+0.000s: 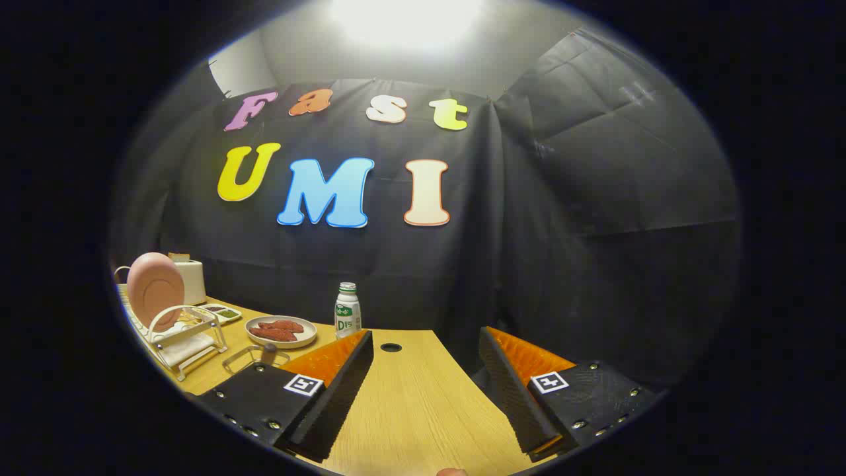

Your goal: Take the plate from the dish rack, then take the spoon from the basket and place it into the plate.

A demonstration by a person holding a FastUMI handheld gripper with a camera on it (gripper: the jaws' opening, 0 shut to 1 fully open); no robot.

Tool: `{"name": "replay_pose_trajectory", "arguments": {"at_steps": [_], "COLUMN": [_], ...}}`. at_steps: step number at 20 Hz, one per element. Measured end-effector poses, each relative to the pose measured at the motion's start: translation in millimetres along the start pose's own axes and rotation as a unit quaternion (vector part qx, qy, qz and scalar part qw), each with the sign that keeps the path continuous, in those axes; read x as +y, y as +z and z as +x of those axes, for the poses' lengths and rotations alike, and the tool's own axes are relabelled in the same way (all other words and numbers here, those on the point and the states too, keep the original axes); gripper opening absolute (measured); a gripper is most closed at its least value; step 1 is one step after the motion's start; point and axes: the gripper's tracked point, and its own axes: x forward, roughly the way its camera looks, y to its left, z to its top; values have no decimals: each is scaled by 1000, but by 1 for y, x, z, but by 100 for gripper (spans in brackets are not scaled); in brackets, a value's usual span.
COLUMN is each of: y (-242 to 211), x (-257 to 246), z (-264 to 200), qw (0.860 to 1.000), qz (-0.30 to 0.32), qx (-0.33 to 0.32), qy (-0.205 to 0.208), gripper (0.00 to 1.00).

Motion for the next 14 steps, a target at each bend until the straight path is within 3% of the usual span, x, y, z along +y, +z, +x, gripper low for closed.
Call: {"name": "replay_pose_trajectory", "arguments": {"at_steps": [3,7,14], "y": [31,81,136], "x": [25,80,211], "z": [-44,-84,-92], "qw": [1000,999,991], "qz": [-14,22,54], "qx": [8,8,46], "qy": [12,29,116], "gripper": [99,98,98]}}
